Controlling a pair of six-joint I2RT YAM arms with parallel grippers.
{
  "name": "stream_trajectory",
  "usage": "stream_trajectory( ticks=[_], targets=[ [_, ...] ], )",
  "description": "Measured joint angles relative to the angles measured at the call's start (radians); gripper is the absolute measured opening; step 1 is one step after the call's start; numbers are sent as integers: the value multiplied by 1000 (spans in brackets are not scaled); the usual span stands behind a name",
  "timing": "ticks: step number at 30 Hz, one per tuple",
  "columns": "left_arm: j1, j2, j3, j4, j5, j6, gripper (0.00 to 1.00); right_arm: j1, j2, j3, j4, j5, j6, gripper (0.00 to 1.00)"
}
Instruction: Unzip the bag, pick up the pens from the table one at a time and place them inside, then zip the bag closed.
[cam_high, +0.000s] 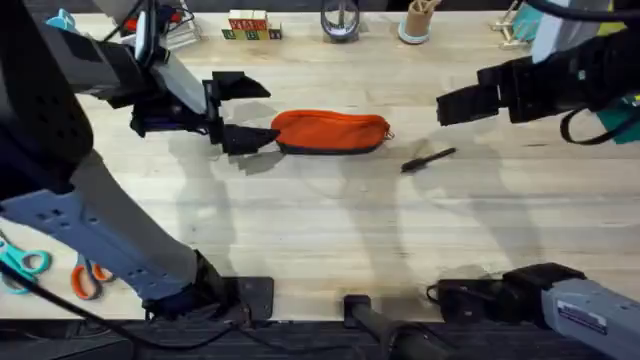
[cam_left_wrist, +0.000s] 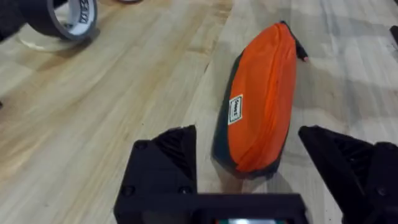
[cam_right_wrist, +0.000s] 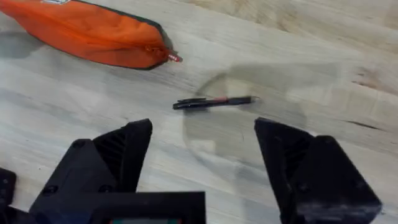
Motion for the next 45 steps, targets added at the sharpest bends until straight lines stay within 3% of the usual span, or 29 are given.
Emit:
stream_trajectory(
  ticks=[13,31,36,37,45],
  targets=[
    [-60,27,0,-4,23,3,992,0,0,0,0,0,0,998],
    [-61,27,0,-4,32,1,977,0,0,0,-1,0,0,998],
    [-61,27,0,-8,33,3,186,0,0,0,-1,0,0,997],
    [-62,27,0,-11,32,5,82,0,0,0,-1,0,0,997],
    [-63,27,0,-9,32,5,43,0,0,0,-1,0,0,997]
  ],
)
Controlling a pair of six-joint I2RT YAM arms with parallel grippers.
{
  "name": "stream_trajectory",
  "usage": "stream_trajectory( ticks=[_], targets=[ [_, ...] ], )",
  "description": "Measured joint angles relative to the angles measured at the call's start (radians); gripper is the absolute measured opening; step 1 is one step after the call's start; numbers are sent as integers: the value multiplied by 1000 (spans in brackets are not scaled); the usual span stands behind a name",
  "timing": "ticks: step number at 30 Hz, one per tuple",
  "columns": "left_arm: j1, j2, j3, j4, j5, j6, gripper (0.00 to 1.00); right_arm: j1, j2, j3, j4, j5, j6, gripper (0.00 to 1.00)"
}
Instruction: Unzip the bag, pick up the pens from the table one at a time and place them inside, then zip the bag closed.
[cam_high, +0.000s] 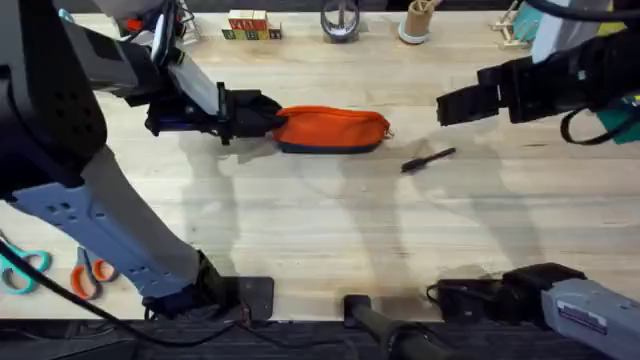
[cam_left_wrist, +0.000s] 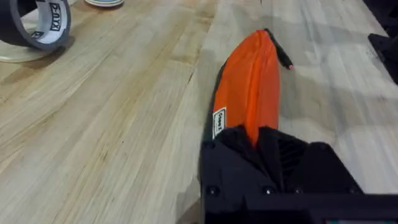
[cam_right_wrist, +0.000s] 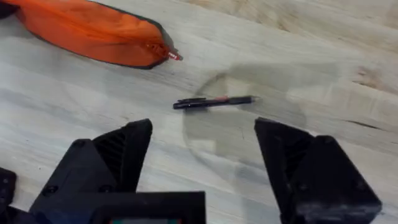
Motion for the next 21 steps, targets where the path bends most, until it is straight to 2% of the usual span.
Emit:
stream_trajectory(
  ticks=[16,21],
  targets=[
    [0,0,0,0,0,0,42,0,0,0,0,0,0,998],
    [0,0,0,0,0,0,42,0,0,0,0,0,-50,998]
  ],
)
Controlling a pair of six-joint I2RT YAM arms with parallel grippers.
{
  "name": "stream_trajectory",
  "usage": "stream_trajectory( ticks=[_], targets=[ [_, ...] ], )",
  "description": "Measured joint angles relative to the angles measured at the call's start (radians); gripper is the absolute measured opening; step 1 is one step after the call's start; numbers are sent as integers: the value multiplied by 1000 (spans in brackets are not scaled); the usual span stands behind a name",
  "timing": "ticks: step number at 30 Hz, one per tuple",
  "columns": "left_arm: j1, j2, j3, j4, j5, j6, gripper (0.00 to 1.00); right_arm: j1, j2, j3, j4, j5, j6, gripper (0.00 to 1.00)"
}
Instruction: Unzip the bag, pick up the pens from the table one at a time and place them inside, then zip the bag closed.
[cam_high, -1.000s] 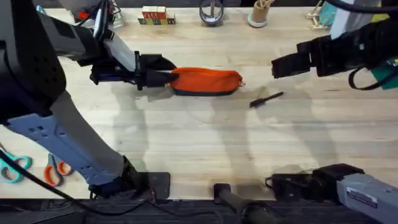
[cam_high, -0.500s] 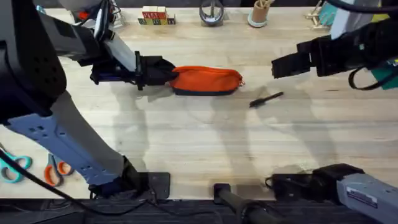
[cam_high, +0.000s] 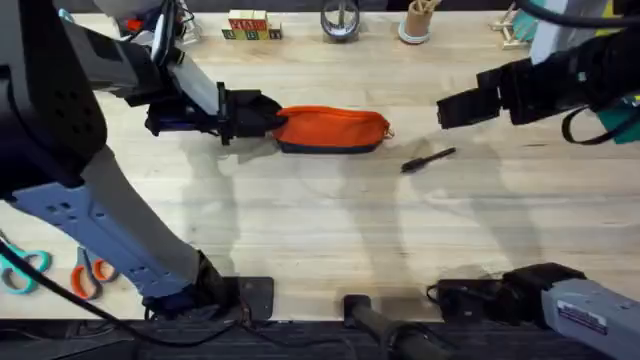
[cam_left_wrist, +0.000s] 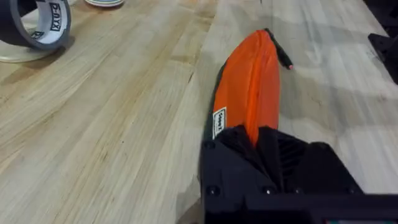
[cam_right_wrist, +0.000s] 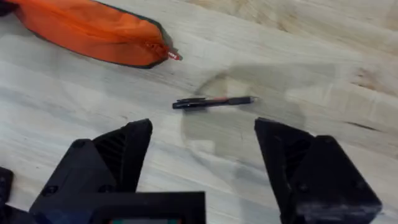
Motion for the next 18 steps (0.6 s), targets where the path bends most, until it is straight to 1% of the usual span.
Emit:
stream_trajectory(
  ticks=[8,13,18],
  targets=[
    [0,0,0,0,0,0,42,0,0,0,0,0,-151,997],
    [0,0,0,0,0,0,42,0,0,0,-16,0,-181,997],
    [0,0,0,0,0,0,42,0,0,0,-88,0,-190,997]
  ],
)
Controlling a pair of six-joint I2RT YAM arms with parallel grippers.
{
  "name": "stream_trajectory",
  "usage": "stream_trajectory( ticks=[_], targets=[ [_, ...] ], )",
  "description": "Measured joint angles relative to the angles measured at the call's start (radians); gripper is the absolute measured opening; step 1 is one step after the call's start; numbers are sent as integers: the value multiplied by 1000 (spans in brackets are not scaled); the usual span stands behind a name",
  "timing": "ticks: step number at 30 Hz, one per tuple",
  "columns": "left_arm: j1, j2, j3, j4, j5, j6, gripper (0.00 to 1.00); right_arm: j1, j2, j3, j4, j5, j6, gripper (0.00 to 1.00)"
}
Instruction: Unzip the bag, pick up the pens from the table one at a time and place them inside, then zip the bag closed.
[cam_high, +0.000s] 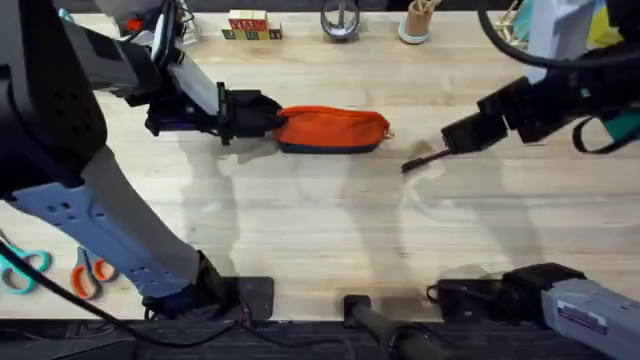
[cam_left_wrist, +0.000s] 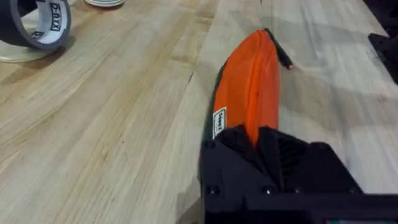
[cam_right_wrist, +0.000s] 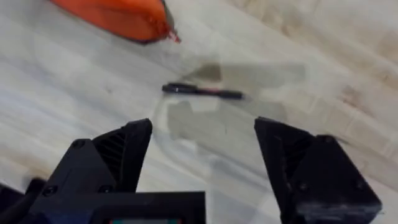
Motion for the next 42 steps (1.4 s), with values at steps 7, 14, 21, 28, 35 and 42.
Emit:
stream_trajectory(
  ticks=[7,14,21,28,35,42],
  targets=[
    [0,0,0,0,0,0,41,0,0,0,-51,0,-24,998],
    [0,0,0,0,0,0,41,0,0,0,-49,24,-86,997],
    [0,0,0,0,0,0,41,0,0,0,-40,52,-172,998],
    [0,0,0,0,0,0,41,0,0,0,33,56,-213,997],
    [0,0,0,0,0,0,41,0,0,0,87,-46,-371,996],
    [0,0,0,0,0,0,41,0,0,0,87,-202,-559,996]
  ],
)
